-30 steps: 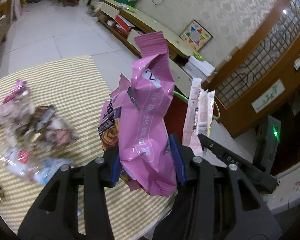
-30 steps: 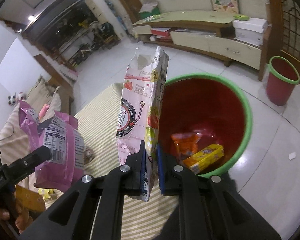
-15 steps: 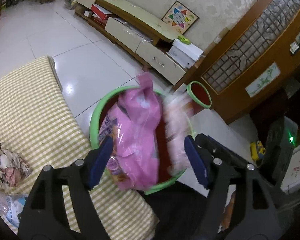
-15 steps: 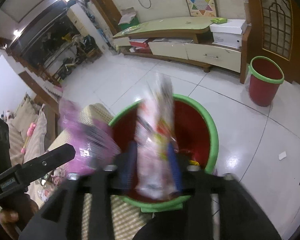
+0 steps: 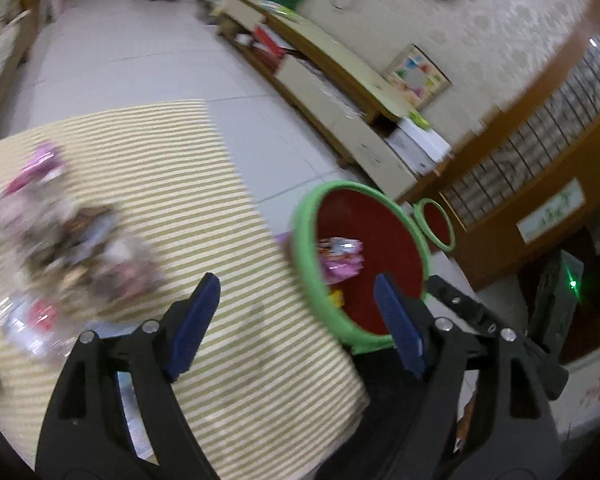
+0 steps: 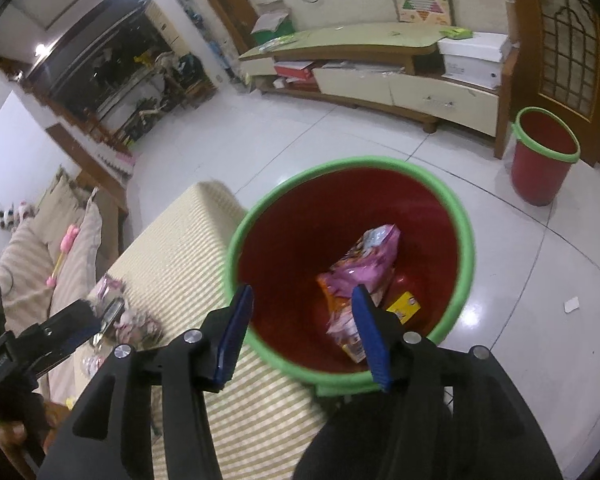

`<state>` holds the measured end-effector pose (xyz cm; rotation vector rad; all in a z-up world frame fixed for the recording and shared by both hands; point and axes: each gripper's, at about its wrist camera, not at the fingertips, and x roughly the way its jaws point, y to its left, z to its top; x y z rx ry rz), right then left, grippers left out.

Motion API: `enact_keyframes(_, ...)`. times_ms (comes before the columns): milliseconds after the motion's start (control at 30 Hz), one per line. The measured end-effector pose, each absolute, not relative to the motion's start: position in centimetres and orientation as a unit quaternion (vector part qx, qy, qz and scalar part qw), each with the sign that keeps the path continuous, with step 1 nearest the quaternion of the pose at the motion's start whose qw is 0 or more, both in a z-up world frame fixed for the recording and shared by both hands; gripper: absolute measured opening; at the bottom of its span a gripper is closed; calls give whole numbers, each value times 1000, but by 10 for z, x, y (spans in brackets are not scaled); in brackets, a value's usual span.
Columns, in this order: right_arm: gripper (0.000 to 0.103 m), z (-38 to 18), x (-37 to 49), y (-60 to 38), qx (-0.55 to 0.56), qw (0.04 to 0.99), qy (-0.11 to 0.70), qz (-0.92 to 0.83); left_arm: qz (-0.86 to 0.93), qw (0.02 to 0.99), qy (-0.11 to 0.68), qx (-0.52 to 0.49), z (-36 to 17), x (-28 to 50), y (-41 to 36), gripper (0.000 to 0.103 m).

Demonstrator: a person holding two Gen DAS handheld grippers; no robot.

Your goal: Collect trash

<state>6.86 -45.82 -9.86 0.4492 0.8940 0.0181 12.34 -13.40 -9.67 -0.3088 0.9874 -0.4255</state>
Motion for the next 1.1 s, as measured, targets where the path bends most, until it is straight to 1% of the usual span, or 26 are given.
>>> enact_keyframes(167, 54, -105, 69, -417, 187, 872, 450, 40, -87, 857, 470, -193, -103, 86, -36, 79)
enact_keyframes(233, 54, -106, 68, -397, 173, 869, 459, 58, -47, 861, 469, -192, -107, 71, -3, 80)
enact_keyframes(300, 56, -106, 68, -378, 161, 867, 465, 76, -8, 865, 470, -175, -111, 53, 36, 80)
enact_keyframes(333, 57, -106, 67, -371, 157, 866, 467, 83, 3, 867, 472, -163, -113, 48, 51, 84)
enact_keyframes(367, 58, -106, 67, -364, 153, 865, 469, 90, 10, 867, 476, -149, -115, 42, 64, 87)
enact_keyframes(467, 59, -107, 66, -338, 139, 857, 481, 119, 24, 862, 502, -69, -126, 32, 100, 91)
enact_keyframes(533, 60, -109, 62, -320, 128, 850, 491, 140, 15, 855, 518, -4, -134, 29, 114, 92)
enact_keyframes(700, 63, -118, 47, -270, 108, 827, 518, 189, -44, 816, 566, 109, -164, 44, 120, 94)
enact_keyframes(767, 67, -119, 42, -255, 103, 820, 526, 203, -51, 797, 584, 144, -177, 53, 117, 95)
enact_keyframes(867, 68, -118, 35, -239, 87, 816, 529, 215, -50, 787, 588, 181, -189, 62, 117, 95)
enact_keyframes(900, 68, -117, 34, -234, 80, 816, 530, 217, -49, 784, 590, 185, -192, 67, 117, 94)
enact_keyframes(933, 68, -115, 34, -232, 76, 816, 530, 218, -49, 784, 591, 184, -194, 69, 117, 89)
enact_keyframes(967, 68, -114, 34, -229, 73, 816, 530, 220, -49, 784, 590, 184, -196, 70, 116, 81)
enact_keyframes(1000, 69, -113, 34, -226, 69, 816, 530, 222, -43, 785, 589, 188, -196, 72, 117, 79)
enact_keyframes(1100, 69, -113, 38, -220, 59, 815, 532, 224, -31, 788, 587, 185, -195, 73, 119, 68)
